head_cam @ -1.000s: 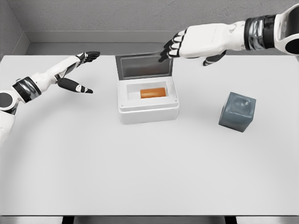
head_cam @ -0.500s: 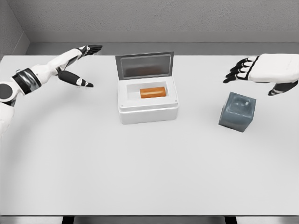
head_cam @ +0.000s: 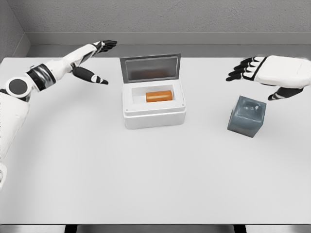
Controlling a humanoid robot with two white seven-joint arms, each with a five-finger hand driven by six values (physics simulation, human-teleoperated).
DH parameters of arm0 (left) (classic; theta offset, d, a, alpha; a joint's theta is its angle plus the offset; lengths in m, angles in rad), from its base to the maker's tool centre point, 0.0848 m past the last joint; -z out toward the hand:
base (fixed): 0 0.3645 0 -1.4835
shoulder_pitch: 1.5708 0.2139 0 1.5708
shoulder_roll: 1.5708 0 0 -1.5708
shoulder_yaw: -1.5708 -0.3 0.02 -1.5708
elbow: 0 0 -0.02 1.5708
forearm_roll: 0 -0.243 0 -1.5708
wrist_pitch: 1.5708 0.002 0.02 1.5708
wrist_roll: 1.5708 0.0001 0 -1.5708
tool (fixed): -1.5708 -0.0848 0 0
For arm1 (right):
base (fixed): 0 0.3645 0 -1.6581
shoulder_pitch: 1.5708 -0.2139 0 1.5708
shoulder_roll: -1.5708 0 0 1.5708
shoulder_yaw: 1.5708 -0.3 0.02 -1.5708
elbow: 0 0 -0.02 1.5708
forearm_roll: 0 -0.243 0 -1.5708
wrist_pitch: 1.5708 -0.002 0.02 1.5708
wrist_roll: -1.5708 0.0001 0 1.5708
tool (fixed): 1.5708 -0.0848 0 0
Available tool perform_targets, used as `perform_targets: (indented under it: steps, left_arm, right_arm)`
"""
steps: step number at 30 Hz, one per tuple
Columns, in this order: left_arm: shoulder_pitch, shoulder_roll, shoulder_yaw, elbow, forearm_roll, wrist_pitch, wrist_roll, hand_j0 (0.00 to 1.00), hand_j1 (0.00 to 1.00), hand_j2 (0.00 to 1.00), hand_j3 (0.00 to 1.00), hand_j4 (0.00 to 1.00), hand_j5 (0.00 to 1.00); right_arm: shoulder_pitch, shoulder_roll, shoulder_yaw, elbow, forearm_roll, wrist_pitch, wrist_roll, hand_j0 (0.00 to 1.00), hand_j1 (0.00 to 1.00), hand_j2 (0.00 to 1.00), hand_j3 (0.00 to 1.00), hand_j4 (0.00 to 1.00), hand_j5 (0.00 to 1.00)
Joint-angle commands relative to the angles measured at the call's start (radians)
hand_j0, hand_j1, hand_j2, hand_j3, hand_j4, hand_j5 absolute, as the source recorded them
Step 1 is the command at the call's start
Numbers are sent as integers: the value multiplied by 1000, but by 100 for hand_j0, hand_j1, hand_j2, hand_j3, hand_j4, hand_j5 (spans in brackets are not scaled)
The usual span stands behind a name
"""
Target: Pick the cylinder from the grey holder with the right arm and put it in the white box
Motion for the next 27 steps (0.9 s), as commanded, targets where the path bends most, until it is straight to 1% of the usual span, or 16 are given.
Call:
perform_targets:
  steps: [1,4,6,9,13,14,15,18,19,22,24,26,27]
  left_arm:
    - [0,-18,3,24,5,2,0,100,100,100,100,100,100]
    - [0,-20,3,38,5,2,0,100,100,100,100,100,100]
    - [-2,-18,3,38,6,2,0,100,100,100,100,100,100]
    - [-3,-17,1,36,9,2,0,100,100,100,100,100,100]
    - [3,-15,-4,11,11,2,0,100,100,100,100,100,100]
    - [0,-15,-34,2,20,2,0,100,100,100,100,100,100]
    - [0,-14,-43,-2,23,2,0,100,100,100,100,100,100]
    - [2,-3,-48,-27,25,2,0,100,100,100,100,100,100]
    - [2,0,-86,-36,29,2,0,100,100,100,100,100,100]
    - [3,20,-103,-58,51,2,0,100,100,100,100,100,100]
    - [8,49,-105,-97,60,2,0,100,100,100,100,100,100]
    - [11,52,-106,-99,60,2,0,100,100,100,100,100,100]
    - [9,52,-131,-101,65,2,0,100,100,100,100,100,100]
  right_arm:
    - [8,-1,-38,1,-9,2,-2,100,100,100,100,100,100]
    - [190,2,-228,-1,-9,2,29,100,100,100,100,100,100]
    - [197,2,-238,1,-11,2,41,100,100,100,100,100,100]
    - [178,2,-225,1,-12,2,41,100,100,100,100,100,100]
    - [183,4,-230,4,-14,2,41,100,100,100,100,100,100]
    - [184,4,-230,4,-14,2,41,100,100,100,100,100,100]
    - [186,5,-232,6,-14,2,41,100,100,100,100,100,100]
    - [183,7,-230,15,-21,2,41,100,100,100,100,100,100]
    - [183,7,-232,21,-23,2,41,100,100,100,100,100,100]
    - [183,7,-232,32,-29,2,40,100,100,100,100,100,100]
    - [184,7,-233,32,-30,2,37,100,100,100,100,100,100]
    - [184,7,-233,33,-32,2,34,100,100,100,100,100,100]
    - [183,7,-233,36,-32,2,34,100,100,100,100,100,100]
